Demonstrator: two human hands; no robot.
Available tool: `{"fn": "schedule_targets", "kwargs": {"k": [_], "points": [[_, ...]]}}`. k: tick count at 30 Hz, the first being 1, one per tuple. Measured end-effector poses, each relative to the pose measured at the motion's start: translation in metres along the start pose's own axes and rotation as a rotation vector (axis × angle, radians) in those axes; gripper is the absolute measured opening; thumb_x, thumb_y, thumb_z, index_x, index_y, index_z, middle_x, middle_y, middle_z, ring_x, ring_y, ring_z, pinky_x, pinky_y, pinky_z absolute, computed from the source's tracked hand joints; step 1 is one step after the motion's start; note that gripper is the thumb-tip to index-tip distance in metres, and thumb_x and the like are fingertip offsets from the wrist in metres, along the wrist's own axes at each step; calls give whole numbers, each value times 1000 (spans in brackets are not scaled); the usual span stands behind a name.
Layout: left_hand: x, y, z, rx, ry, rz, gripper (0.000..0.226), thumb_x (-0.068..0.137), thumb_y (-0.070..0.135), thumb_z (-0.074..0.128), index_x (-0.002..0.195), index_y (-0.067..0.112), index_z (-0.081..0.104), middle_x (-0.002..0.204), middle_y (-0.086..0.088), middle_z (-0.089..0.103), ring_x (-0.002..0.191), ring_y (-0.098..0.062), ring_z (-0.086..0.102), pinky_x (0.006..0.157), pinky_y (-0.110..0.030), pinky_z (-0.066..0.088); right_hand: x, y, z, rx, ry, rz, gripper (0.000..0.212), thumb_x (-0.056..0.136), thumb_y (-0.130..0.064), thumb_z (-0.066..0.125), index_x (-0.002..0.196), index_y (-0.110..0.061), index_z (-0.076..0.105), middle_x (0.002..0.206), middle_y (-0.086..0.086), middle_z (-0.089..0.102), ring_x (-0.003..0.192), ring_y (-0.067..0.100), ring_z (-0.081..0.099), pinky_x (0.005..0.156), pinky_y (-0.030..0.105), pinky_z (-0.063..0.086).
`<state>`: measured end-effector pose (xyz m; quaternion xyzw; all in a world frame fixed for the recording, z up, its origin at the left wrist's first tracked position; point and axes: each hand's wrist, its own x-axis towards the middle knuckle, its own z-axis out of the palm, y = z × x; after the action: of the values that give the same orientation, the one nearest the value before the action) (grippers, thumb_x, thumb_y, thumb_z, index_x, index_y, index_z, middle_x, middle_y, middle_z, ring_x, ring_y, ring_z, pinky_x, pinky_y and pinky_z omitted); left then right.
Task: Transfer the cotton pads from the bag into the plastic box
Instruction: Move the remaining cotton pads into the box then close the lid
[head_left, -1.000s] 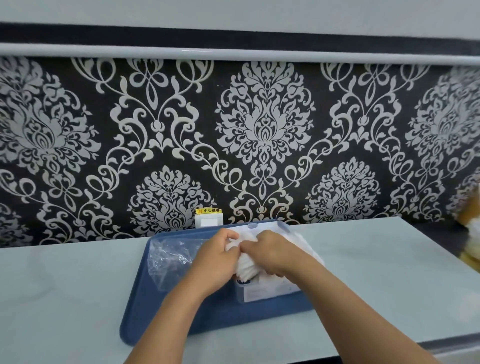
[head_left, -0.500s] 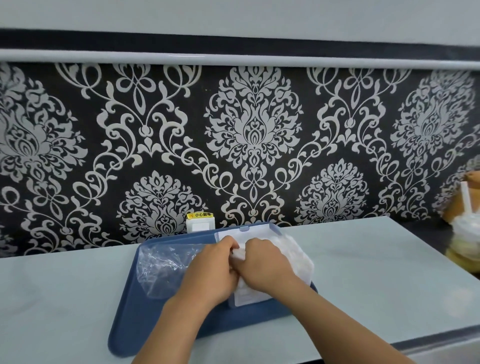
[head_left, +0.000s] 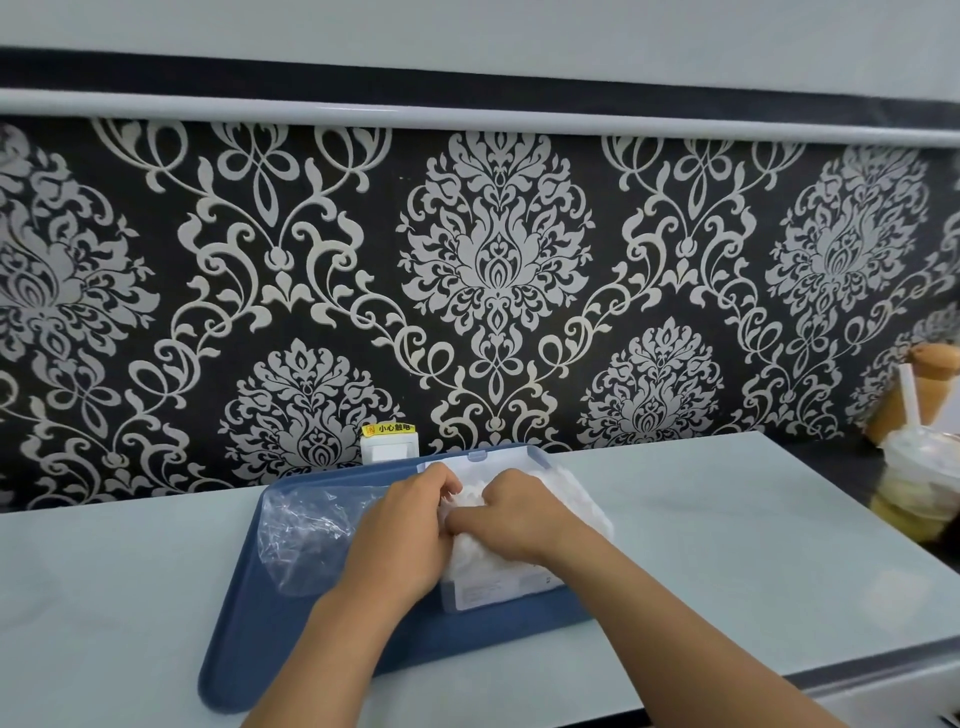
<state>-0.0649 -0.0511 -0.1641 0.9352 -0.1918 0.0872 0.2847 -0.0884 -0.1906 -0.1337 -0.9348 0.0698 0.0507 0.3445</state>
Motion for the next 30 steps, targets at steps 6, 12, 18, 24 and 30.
{"fn": "schedule_targets", "kwargs": {"k": [6, 12, 18, 24, 30], "points": [[2, -2, 2, -39, 32, 9, 33, 85, 5, 59, 107, 30, 57, 100, 7, 63, 87, -20, 60, 74, -40, 53, -7, -4, -1, -11, -72, -32, 46, 98, -48, 52, 74, -9, 48, 43, 4, 55, 32, 13, 54, 40, 20, 44], [2, -3, 2, -81, 27, 19, 30, 81, 7, 65, 100, 29, 57, 89, 11, 63, 80, -14, 62, 71, -42, 56, -5, -2, -3, -35, -52, 0, 44, 91, -48, 55, 68, -10, 50, 27, -3, 47, 34, 16, 56, 45, 24, 39], [2, -1, 3, -179, 30, -29, 33, 70, -3, 67, 84, 25, 56, 77, 7, 64, 70, -16, 63, 66, -41, 56, 7, 4, -5, -8, -85, 55, 34, 78, -36, 68, 61, -12, 51, 40, 0, 53, 37, 14, 57, 42, 16, 39], [3, 0, 2, -176, -24, -3, 31, 67, -2, 68, 81, 23, 57, 69, 6, 66, 65, -17, 63, 63, -40, 57, 15, -2, -3, -190, -73, 72, 35, 69, -35, 75, 56, -13, 51, 32, -3, 52, 34, 9, 50, 49, 19, 42], [1, -3, 1, -237, -27, -26, 36, 69, -12, 65, 87, 20, 62, 80, 4, 67, 75, -17, 65, 71, -37, 59, 17, -13, -2, -382, -117, 55, 38, 70, -41, 81, 65, -12, 57, 33, -5, 53, 42, 10, 54, 57, 23, 50]]}}
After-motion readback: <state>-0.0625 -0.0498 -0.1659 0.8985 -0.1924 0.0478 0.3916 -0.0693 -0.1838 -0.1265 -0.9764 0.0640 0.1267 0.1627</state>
